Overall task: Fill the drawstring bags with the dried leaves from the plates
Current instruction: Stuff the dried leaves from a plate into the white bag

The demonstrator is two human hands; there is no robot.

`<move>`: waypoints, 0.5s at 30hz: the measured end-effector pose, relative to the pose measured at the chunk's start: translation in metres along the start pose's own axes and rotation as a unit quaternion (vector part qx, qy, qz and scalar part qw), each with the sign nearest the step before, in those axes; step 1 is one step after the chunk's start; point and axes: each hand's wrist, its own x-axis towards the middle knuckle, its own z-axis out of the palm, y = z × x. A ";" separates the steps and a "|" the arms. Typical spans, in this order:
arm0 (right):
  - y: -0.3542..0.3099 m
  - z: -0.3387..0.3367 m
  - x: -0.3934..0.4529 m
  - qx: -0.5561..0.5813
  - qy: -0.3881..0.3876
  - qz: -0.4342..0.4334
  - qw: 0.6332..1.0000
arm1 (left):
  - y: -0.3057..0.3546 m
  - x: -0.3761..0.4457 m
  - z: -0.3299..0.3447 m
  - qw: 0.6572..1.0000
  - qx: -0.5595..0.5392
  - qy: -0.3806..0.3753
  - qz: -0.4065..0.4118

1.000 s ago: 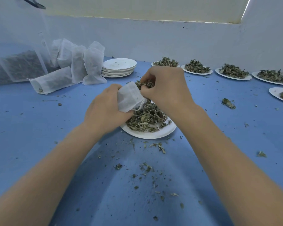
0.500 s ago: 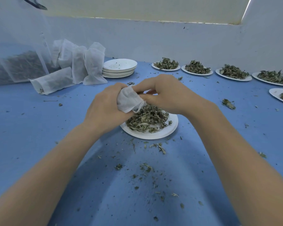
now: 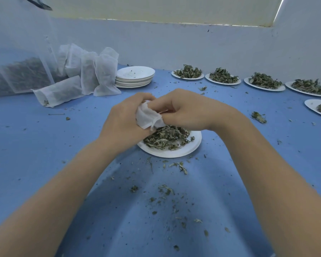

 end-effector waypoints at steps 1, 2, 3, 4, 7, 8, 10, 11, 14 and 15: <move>-0.001 -0.003 -0.002 0.043 -0.010 -0.004 0.999 | 0.000 0.000 0.000 1.000 0.004 0.001 0.000; 0.000 -0.006 -0.004 0.081 -0.013 -0.009 0.997 | -0.001 0.001 -0.001 1.000 0.011 -0.001 0.000; 0.000 -0.008 -0.006 0.108 -0.008 -0.012 0.994 | -0.001 0.001 -0.001 1.000 0.017 -0.004 0.001; 0.001 -0.008 -0.007 0.122 0.009 -0.010 0.992 | -0.001 0.001 -0.002 1.000 0.018 -0.007 0.003; 0.004 0.000 -0.002 0.077 0.131 0.027 0.988 | 0.001 0.001 -0.001 1.000 0.013 -0.012 0.017; 0.003 0.005 0.002 0.045 0.166 0.036 0.984 | 0.003 0.000 0.000 1.000 0.012 -0.010 0.023; 0.000 0.015 0.009 -0.015 0.182 0.043 0.982 | 0.005 -0.001 0.002 1.000 0.005 -0.007 0.030; -0.001 0.017 0.011 -0.032 0.165 0.041 0.985 | 0.006 -0.001 0.003 1.000 0.002 -0.009 0.030; -0.001 0.014 0.009 0.005 0.076 0.032 0.997 | 0.004 -0.001 -0.001 0.999 0.004 -0.015 0.035; -0.001 0.012 0.006 0.030 0.056 0.027 0.998 | 0.002 0.000 -0.004 0.999 0.013 -0.016 0.036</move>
